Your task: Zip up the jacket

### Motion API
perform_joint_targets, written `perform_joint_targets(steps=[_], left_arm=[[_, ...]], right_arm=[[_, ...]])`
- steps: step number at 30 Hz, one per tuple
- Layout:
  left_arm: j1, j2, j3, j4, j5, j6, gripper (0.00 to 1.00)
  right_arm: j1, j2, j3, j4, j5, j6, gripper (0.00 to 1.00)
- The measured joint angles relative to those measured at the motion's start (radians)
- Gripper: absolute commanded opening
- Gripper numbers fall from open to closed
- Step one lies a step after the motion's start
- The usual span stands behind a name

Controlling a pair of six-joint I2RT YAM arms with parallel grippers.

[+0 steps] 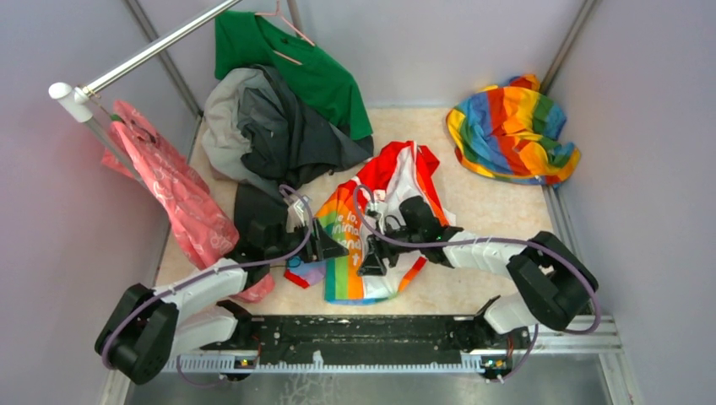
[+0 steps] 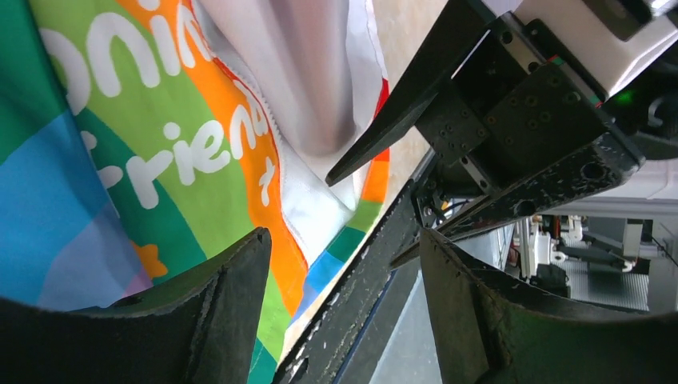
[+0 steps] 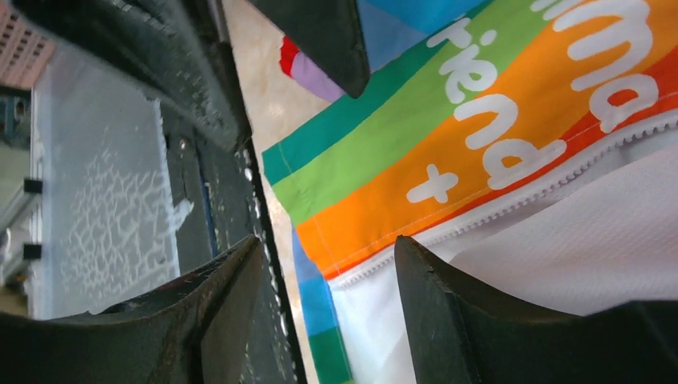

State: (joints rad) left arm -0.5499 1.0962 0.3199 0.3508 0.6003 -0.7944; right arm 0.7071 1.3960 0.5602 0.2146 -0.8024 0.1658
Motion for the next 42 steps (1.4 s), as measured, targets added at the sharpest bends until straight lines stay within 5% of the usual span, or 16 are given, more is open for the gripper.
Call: perform_joint_targets(steps=[7,20,42], left_arm=[[0.000,-0.028,-0.011,0.000,-0.043,-0.015,0.73],[0.000,-0.035,-0.023,0.000,-0.054,-0.018,0.70],[0.000,-0.081,-0.048,0.018,-0.042,-0.017,0.69]], right_arm=[[0.057,0.046,0.005,0.043,0.198,0.204,0.59],[0.063,0.116,0.007,0.056,0.349,0.323,0.60],[0.042,0.227,0.076,0.137,0.127,0.389,0.34]])
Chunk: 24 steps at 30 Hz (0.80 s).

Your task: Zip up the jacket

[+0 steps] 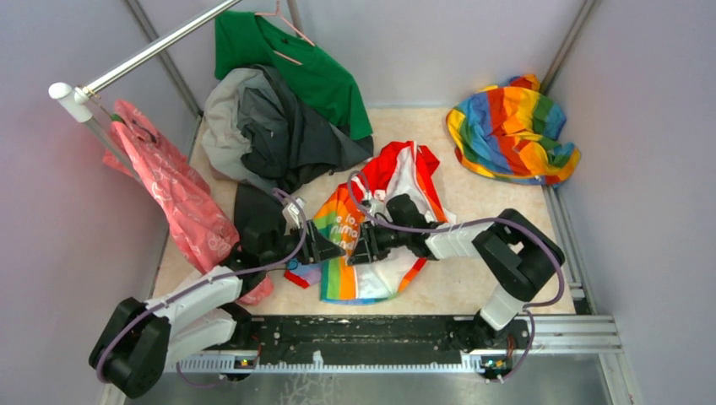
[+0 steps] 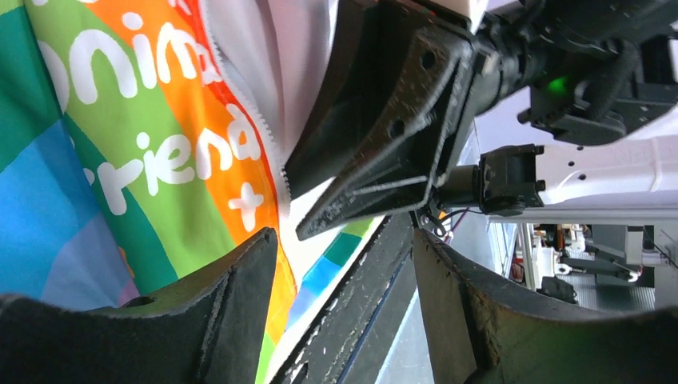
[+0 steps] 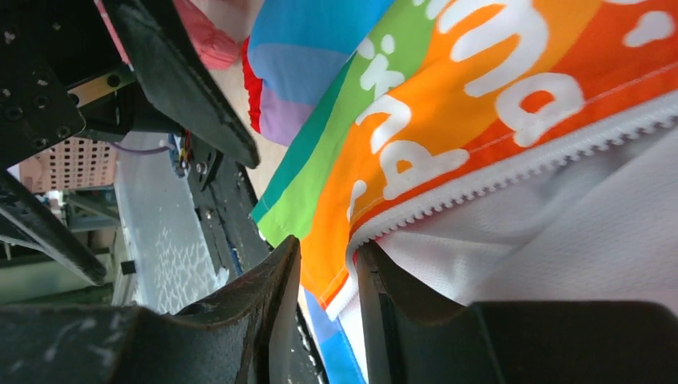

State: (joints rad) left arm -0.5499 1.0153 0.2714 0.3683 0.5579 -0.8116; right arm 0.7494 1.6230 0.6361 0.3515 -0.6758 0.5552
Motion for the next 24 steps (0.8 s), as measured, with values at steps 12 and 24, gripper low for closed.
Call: perform_joint_targets(steps=[12,24], left_arm=[[0.000,-0.030,-0.011,0.021,0.002,0.000,0.70],[0.000,-0.032,-0.011,0.037,0.014,0.042,0.74]], right_arm=[[-0.047,0.048,0.002,0.031,-0.061,0.030,0.02],[-0.183,0.000,0.062,0.001,-0.161,-0.040,0.01]])
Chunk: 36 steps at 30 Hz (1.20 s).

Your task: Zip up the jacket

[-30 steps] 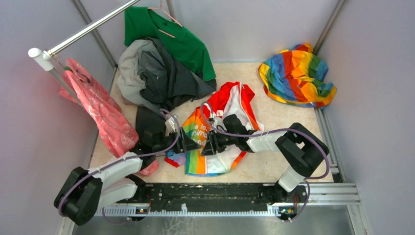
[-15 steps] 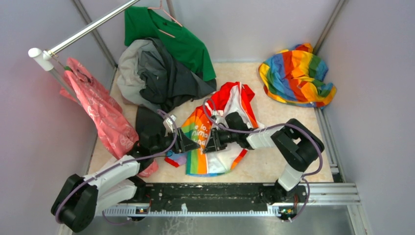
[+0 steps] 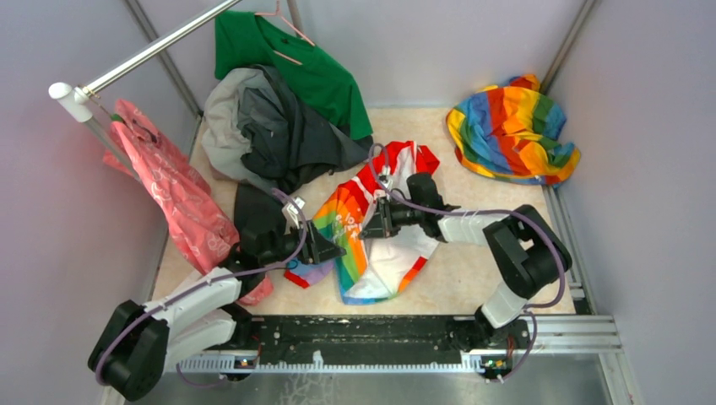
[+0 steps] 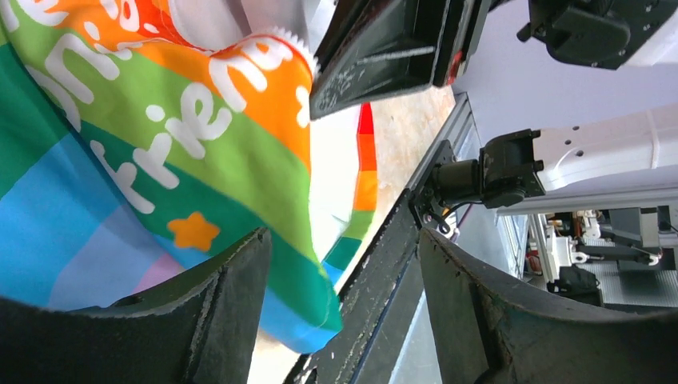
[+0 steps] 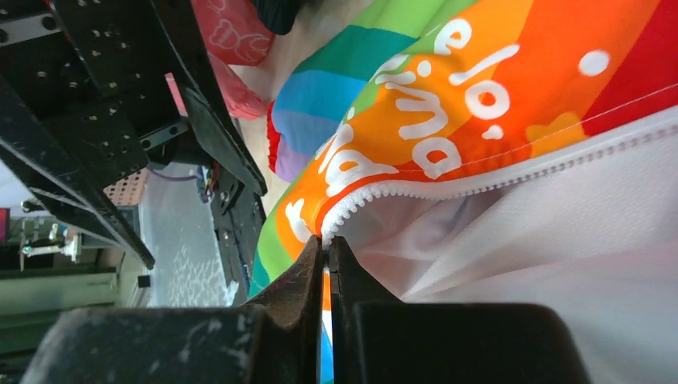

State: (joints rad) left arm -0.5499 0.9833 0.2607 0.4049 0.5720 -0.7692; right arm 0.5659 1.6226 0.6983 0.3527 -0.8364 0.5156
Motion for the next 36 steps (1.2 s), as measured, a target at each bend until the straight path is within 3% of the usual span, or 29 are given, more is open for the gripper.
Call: perform_joint_targets(steps=[12,16,20,27,33,36], left_arm=[[-0.014,0.089,0.000,0.064,0.042,0.028,0.75],[-0.041,0.122,0.012,0.048,0.042,0.041,0.71],[-0.065,0.166,0.032,0.041,0.041,0.048,0.55],[-0.078,0.272,0.081,0.033,0.051,0.073,0.00],[-0.079,0.299,0.100,0.021,0.060,0.085,0.00],[-0.079,0.293,0.102,0.016,0.059,0.092,0.00]], right_arm=[[-0.043,-0.004,0.024,-0.021,-0.146,-0.044,0.02],[-0.043,-0.004,0.024,-0.020,-0.174,-0.043,0.03],[-0.043,-0.004,0.024,-0.016,-0.194,-0.035,0.03],[-0.043,-0.004,0.024,0.004,-0.224,-0.016,0.05],[-0.043,-0.003,0.024,0.006,-0.259,-0.023,0.17],[-0.043,0.002,0.046,-0.046,-0.295,-0.108,0.37]])
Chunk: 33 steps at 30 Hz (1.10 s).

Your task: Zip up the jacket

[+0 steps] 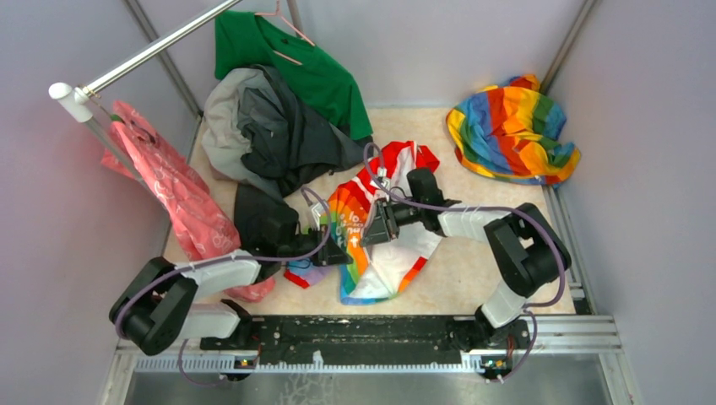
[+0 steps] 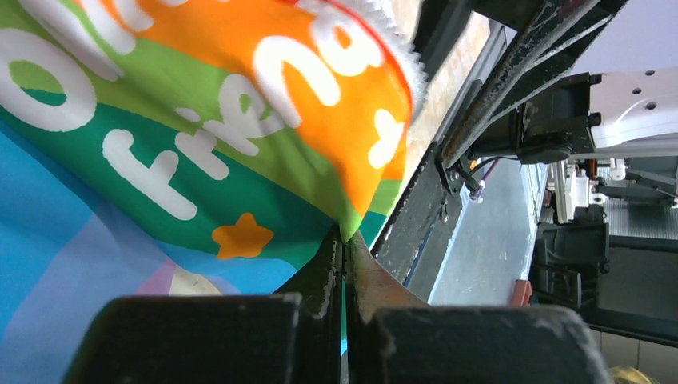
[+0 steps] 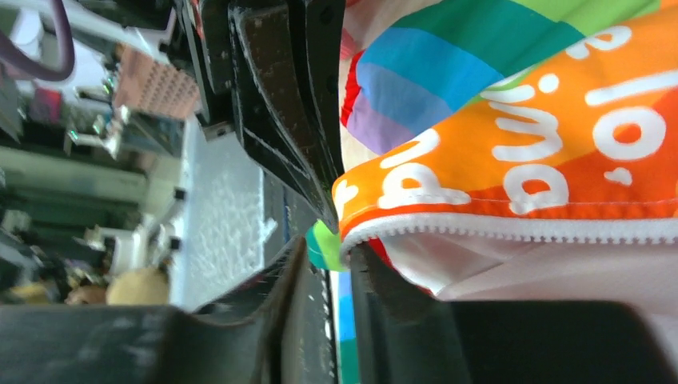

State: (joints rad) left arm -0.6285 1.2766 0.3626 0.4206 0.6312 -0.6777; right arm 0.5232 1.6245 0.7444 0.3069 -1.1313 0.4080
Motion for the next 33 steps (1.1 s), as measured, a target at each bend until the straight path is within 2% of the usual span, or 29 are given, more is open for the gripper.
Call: perform_joint_targets(steps=[3,6,11,18,22,33], left_arm=[[0.000,-0.024,0.000,-0.003,0.002,0.022,0.00],[0.000,-0.058,0.000,0.006,0.010,0.050,0.00],[0.000,-0.080,-0.002,0.047,0.044,0.084,0.00],[0.000,-0.081,-0.015,0.103,0.077,0.091,0.00],[0.001,-0.090,-0.027,0.132,0.080,0.090,0.00],[0.010,-0.103,-0.039,0.147,0.074,0.090,0.00]], right_arm=[[0.000,0.010,0.053,-0.119,-0.031,-0.155,0.60],[0.000,0.018,0.082,-0.199,-0.053,-0.285,0.67],[0.001,0.023,0.078,-0.246,-0.056,-0.393,0.68],[0.032,0.023,-0.006,-0.128,-0.111,-0.379,0.64],[0.053,0.029,-0.012,-0.087,-0.130,-0.361,0.58],[0.056,0.036,-0.010,-0.068,-0.163,-0.337,0.09]])
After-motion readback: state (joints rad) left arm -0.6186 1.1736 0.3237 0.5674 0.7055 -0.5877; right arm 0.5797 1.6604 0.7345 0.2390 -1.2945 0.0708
